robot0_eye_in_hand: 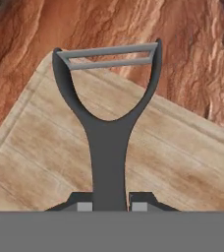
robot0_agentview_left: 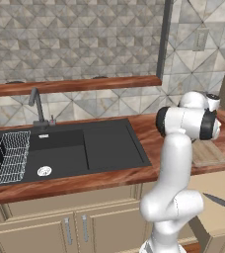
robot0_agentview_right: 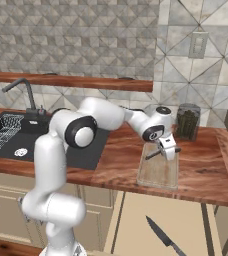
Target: Open the drawer on the right and place the cutting tools on the cutting board.
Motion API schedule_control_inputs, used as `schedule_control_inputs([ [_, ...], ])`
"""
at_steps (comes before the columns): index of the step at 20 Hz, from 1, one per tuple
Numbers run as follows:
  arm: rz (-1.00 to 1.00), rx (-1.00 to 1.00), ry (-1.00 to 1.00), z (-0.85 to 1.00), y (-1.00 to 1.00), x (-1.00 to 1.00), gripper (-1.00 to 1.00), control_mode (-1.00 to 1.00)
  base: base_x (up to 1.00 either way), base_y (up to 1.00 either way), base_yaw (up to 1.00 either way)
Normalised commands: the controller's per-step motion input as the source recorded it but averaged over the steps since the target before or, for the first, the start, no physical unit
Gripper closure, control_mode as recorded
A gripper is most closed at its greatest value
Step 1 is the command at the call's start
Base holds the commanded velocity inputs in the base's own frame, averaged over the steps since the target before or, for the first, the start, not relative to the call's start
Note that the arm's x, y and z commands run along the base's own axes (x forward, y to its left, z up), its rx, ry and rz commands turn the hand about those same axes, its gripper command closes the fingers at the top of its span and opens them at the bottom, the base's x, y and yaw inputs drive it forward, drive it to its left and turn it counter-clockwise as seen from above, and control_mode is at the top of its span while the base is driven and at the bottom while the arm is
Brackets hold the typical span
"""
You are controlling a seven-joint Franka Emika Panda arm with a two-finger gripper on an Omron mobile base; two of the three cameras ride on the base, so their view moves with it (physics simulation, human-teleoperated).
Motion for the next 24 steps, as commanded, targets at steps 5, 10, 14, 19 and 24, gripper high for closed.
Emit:
schedule_control_inputs([
  [5,-0.05,0.14,0.0,-0.23,0.0,0.4,1.0,-1.0,0.0,0.0,0.0],
  [10,-0.05,0.06,0.0,-0.21,0.05,0.07,-1.0,-1.0,0.0,0.0,0.0],
  [14,-0.06,0.0,0.0,-0.08,0.2,0.0,-1.0,-1.0,0.0,0.0,0.0],
  [19,-0.07,0.0,0.0,0.0,0.32,0.0,-1.0,-1.0,0.0,0.0,0.0],
  [24,-0.08,0.0,-0.09,0.61,0.22,-0.34,-1.0,-1.0,0.0,0.0,0.0],
])
